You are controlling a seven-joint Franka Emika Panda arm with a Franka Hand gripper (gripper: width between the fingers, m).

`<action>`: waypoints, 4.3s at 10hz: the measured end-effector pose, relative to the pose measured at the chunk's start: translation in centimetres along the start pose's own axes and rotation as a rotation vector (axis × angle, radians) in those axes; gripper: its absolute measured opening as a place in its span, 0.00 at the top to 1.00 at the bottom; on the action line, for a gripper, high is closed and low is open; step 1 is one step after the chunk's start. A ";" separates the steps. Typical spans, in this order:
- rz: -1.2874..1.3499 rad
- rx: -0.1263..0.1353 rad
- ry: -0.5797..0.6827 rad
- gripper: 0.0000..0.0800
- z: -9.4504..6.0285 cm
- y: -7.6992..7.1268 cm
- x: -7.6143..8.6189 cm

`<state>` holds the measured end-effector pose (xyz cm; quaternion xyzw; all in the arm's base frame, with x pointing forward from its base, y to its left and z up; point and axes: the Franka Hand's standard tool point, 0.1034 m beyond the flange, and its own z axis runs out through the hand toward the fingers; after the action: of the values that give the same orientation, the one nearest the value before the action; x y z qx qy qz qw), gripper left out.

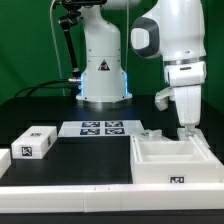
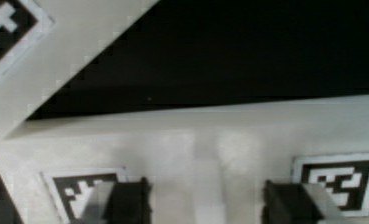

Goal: Assemble cabinet

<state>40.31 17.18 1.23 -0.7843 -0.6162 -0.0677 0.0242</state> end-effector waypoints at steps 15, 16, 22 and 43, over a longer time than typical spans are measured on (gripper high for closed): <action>-0.057 -0.022 -0.059 0.91 -4.3 2.7 -1.9; -0.057 -0.021 -0.060 0.91 -4.3 2.7 -1.9; -0.149 -0.011 -0.090 0.91 -4.8 4.8 -3.8; -0.130 0.003 -0.107 0.91 -4.8 6.9 -3.7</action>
Offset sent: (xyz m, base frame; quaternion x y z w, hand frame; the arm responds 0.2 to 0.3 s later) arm 0.0000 0.0000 0.0000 0.0000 0.0000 0.0000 1.0000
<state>45.79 11.41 5.84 -0.7453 -0.6662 -0.0262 -0.0121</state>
